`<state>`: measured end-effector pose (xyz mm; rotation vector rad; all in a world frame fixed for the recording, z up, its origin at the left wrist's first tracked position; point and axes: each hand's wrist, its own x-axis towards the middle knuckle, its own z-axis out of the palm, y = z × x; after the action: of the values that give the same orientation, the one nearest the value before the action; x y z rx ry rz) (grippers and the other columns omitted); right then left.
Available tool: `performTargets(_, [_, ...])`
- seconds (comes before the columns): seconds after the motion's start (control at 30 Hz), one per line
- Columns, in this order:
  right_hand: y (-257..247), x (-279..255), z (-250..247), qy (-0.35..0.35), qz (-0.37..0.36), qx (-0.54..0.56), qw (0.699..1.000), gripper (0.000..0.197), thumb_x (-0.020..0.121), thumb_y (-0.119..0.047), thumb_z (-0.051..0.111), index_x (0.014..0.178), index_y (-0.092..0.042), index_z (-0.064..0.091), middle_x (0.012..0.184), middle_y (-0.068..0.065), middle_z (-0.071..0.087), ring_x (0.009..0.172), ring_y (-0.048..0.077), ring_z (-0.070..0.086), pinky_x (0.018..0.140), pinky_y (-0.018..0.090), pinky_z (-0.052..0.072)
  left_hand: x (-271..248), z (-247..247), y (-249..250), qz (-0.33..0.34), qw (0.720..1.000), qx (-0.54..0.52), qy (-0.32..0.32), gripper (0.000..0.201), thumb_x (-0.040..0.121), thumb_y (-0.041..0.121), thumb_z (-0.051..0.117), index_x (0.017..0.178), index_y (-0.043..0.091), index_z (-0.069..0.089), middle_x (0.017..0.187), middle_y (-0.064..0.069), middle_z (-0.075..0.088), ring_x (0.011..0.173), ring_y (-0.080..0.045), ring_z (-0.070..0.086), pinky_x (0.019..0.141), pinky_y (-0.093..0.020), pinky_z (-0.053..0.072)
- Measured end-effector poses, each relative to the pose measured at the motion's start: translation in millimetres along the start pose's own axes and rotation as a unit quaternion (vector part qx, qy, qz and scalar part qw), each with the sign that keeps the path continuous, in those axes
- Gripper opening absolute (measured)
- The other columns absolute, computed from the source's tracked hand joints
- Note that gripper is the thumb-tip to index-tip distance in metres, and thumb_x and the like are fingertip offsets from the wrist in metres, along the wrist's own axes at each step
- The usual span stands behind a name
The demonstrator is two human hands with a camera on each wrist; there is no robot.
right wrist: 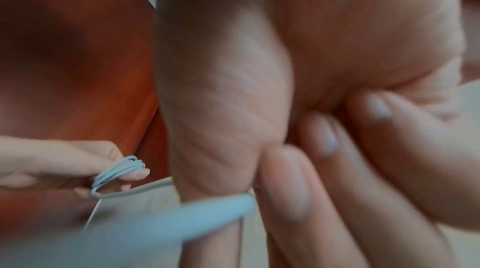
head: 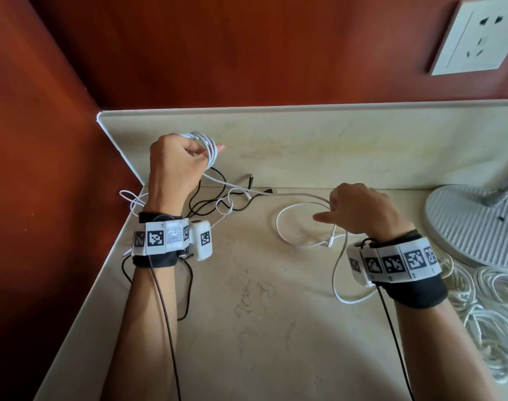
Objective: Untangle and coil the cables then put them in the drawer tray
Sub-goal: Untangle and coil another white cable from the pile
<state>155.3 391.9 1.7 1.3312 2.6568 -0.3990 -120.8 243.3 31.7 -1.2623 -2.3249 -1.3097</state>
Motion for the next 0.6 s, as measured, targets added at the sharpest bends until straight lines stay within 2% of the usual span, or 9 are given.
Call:
performTargets(0.1, [-6, 0, -4, -0.039, -0.032, 0.093, 0.994, 0.043, 0.089, -0.061, 0.071, 0.072, -0.022, 0.074, 0.067, -0.001, 0.068, 0.069, 0.019, 0.064, 0.068, 0.031, 0.046, -1, 2, 2, 0.001, 1.0, 0.007, -0.002, 0.046, 0.078, 0.056, 0.083, 0.062, 0.013, 0.076, 0.048, -0.006, 0.036, 0.058, -0.019, 0.023, 0.053, -0.024, 0.027])
performTargets(0.17, [-15, 0, -4, -0.047, -0.049, 0.2, 0.978, 0.043, 0.092, -0.058, 0.068, 0.071, -0.022, 0.079, 0.05, -0.008, 0.063, 0.05, 0.013, 0.054, 0.059, 0.028, 0.043, -2, 4, 4, 0.003, 1.0, 0.003, -0.008, 0.045, 0.078, 0.056, 0.082, 0.064, 0.014, 0.077, 0.047, -0.005, 0.042, 0.054, -0.018, 0.026, 0.053, -0.024, 0.029])
performTargets(0.23, [-24, 1, -1, -0.038, -0.058, 0.296, 0.953, 0.042, 0.094, -0.055, 0.068, 0.076, -0.019, 0.08, 0.057, -0.01, 0.071, 0.048, 0.014, 0.041, 0.053, 0.026, 0.038, -3, 5, 6, 0.002, 1.0, 0.003, -0.012, 0.046, 0.078, 0.057, 0.082, 0.065, 0.013, 0.078, 0.049, -0.008, 0.049, 0.054, -0.022, 0.033, 0.056, -0.028, 0.033])
performTargets(0.3, [-31, 1, 2, -0.041, -0.067, 0.388, 0.918, 0.038, 0.096, -0.046, 0.07, 0.076, -0.013, 0.075, 0.071, -0.001, 0.078, 0.046, 0.014, 0.032, 0.046, 0.023, 0.031, -4, 7, 9, 0.003, 1.0, 0.006, -0.015, 0.047, 0.078, 0.058, 0.081, 0.066, 0.012, 0.078, 0.052, -0.012, 0.055, 0.058, -0.031, 0.043, 0.058, -0.032, 0.036])
performTargets(0.43, [-41, 8, 8, -0.016, -0.045, 0.568, 0.822, 0.031, 0.104, -0.026, 0.063, 0.081, -0.007, 0.059, 0.084, 0.012, 0.079, 0.044, 0.013, 0.031, 0.04, 0.021, 0.029, -4, 10, 11, 0.009, 1.0, 0.002, -0.016, 0.049, 0.077, 0.06, 0.08, 0.065, 0.013, 0.077, 0.054, -0.014, 0.055, 0.062, -0.032, 0.043, 0.058, -0.031, 0.036])
performTargets(0.5, [-45, 11, 11, -0.002, -0.019, 0.609, 0.793, 0.031, 0.107, -0.027, 0.059, 0.083, -0.007, 0.057, 0.089, 0.015, 0.078, 0.045, 0.014, 0.046, 0.045, 0.023, 0.047, -5, 12, 11, 0.013, 1.0, -0.001, -0.014, 0.049, 0.077, 0.061, 0.08, 0.065, 0.013, 0.077, 0.053, -0.014, 0.053, 0.061, -0.031, 0.039, 0.057, -0.029, 0.034])
performTargets(0.53, [-46, 11, 13, -0.011, -0.013, 0.636, 0.772, 0.031, 0.107, -0.027, 0.057, 0.086, -0.005, 0.058, 0.092, 0.017, 0.077, 0.053, 0.018, 0.062, 0.056, 0.027, 0.059, -5, 13, 12, 0.016, 1.0, -0.005, -0.013, 0.049, 0.077, 0.06, 0.081, 0.065, 0.013, 0.077, 0.052, -0.014, 0.051, 0.058, -0.028, 0.035, 0.055, -0.026, 0.032])
performTargets(0.57, [-47, 13, 16, -0.031, -0.013, 0.66, 0.75, 0.029, 0.108, -0.026, 0.056, 0.09, -0.003, 0.06, 0.097, 0.02, 0.075, 0.068, 0.025, 0.074, 0.071, 0.032, 0.065, -6, 14, 12, 0.02, 1.0, -0.007, -0.011, 0.047, 0.077, 0.059, 0.082, 0.064, 0.013, 0.077, 0.051, -0.014, 0.048, 0.057, -0.024, 0.03, 0.054, -0.024, 0.029])
performTargets(0.6, [-46, 14, 19, -0.052, -0.016, 0.675, 0.735, 0.028, 0.108, -0.023, 0.055, 0.094, -0.001, 0.062, 0.102, 0.022, 0.074, 0.085, 0.032, 0.078, 0.083, 0.034, 0.065, -6, 15, 13, 0.023, 1.0, -0.008, -0.01, 0.047, 0.077, 0.057, 0.083, 0.063, 0.013, 0.077, 0.05, -0.014, 0.045, 0.056, -0.021, 0.026, 0.053, -0.022, 0.027])
